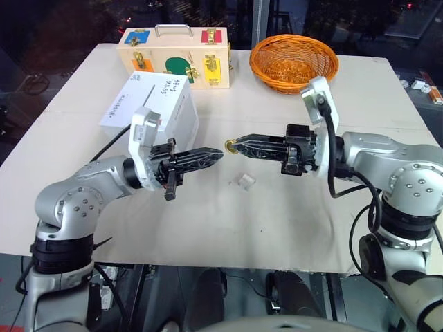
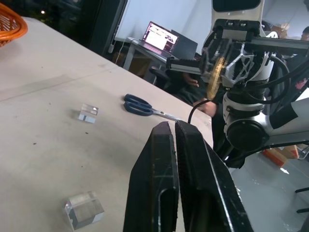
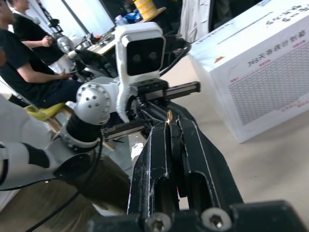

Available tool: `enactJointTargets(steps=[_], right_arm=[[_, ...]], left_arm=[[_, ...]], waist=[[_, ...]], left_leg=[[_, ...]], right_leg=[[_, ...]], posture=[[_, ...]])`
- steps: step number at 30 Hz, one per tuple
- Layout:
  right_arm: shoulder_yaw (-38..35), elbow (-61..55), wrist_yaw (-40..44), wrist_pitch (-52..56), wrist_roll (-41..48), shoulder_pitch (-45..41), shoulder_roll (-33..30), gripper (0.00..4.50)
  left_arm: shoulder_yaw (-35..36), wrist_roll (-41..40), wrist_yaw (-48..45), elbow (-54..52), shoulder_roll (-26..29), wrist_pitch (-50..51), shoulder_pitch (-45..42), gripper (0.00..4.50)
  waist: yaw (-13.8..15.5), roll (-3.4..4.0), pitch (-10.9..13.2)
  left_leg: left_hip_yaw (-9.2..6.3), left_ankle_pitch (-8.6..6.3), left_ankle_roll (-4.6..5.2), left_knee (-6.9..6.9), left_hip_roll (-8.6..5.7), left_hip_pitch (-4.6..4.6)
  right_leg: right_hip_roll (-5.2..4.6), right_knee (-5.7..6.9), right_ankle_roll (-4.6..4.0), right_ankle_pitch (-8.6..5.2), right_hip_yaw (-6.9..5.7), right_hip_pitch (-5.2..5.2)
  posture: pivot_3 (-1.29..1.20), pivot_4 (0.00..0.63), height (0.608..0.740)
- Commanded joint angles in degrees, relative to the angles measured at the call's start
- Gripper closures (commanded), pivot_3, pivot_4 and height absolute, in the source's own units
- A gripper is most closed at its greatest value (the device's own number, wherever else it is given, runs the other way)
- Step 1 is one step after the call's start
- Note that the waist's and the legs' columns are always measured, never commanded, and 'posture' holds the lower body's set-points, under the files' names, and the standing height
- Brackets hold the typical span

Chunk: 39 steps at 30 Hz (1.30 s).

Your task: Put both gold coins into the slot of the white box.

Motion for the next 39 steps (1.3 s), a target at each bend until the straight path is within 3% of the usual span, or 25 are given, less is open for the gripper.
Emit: enactJointTargets(steps=[1,2,3,4,7,13,16,30,33,39], right_arm=[[0.11,-1.63,-0.89,-1.55,2.12,0.16,-0.82,4.5],[0.23,-1.52,-1.05,-1.77,2.25,0.21,-1.12,4.5],[0.36,-1.42,-1.19,-2.01,2.41,0.26,-1.41,4.5],[0.5,-1.33,-1.27,-2.25,2.51,0.29,-1.68,4.5],[0.93,-0.89,-1.43,-3.08,2.74,0.29,-2.5,4.5],[1.74,-0.45,-1.8,-4.42,3.59,0.25,-3.26,4.5],[2.14,-0.34,-1.92,-4.95,4.0,0.18,-3.48,4.5],[3.42,-0.16,-2.36,-6.39,4.87,0.27,-4.28,4.5],[3.54,-0.03,-2.56,-6.58,5.26,0.28,-4.64,4.5],[3.79,-0.06,-2.66,-6.76,6.15,0.64,-5.36,4.5]], left_arm=[[2.51,-4.85,-0.37,-2.07,0.93,2.22,-0.9,4.39],[2.5,-5.28,-0.66,-2.35,1.36,2.61,-0.92,4.39],[2.38,-5.39,-0.77,-2.73,1.65,2.79,-0.92,3.89],[2.19,-5.27,-0.48,-3.16,1.66,2.73,-0.99,3.7],[1.72,-5.68,1.58,-3.92,1.05,2.94,-2.01,2.29],[0.91,-5.2,2.68,-4.05,0.35,2.72,-3.45,2.29],[0.38,-5.03,2.88,-4.44,0.03,2.67,-3.86,3.03],[-0.49,-5.79,4.31,-4.54,-1.08,3.02,-5.63,3.03],[-0.29,-6.02,4.55,-4.25,-1.26,3.14,-5.83,4.33],[-0.05,-6.79,4.7,-4.12,-1.37,3.11,-5.92,4.44]], waist=[[-0.02,0.0,0.0],[-0.05,0.0,0.0],[-0.11,0.0,0.0],[-0.14,0.0,0.0],[-0.08,0.0,0.0],[-0.09,0.0,0.0],[-0.07,0.0,0.0],[-0.07,0.0,0.0],[-0.05,0.0,0.0],[-0.07,0.0,0.0]], left_leg=[[-0.01,0.0,0.0,0.0,0.0,0.0],[-0.01,0.0,0.0,0.0,0.0,0.0],[-0.01,0.0,0.0,0.0,0.0,0.0],[-0.01,0.0,0.0,0.0,0.0,0.0],[0.0,0.0,0.0,0.0,0.0,0.0],[0.0,0.0,0.0,0.0,0.0,0.0],[-0.01,0.0,0.0,0.0,0.0,0.0],[-0.01,0.0,0.0,0.0,0.0,0.0],[0.0,0.0,0.0,0.0,0.0,-0.01],[-0.01,0.0,0.0,0.0,0.0,-0.01]], right_leg=[[0.01,0.0,0.0,0.0,0.0,0.0],[0.01,0.0,0.0,0.0,0.0,0.0],[0.01,0.0,0.0,0.0,0.0,0.0],[0.01,0.0,0.0,0.0,0.0,0.0],[0.01,0.0,0.0,0.0,0.0,0.0],[0.01,0.0,0.0,0.0,0.01,0.0],[0.01,0.0,0.0,0.0,0.0,0.0],[0.01,0.0,0.01,0.0,0.0,0.0],[0.01,-0.01,0.01,0.0,0.01,0.0],[0.02,-0.01,0.01,0.0,0.0,0.0]], posture=[[0.0,0.15,0.726],[0.0,0.15,0.726],[0.0,0.15,0.726],[0.0,0.15,0.726],[0.0,0.15,0.726],[0.0,0.15,0.726],[0.0,0.15,0.726],[0.0,0.15,0.726],[0.0,0.15,0.726],[0.0,0.15,0.726]])
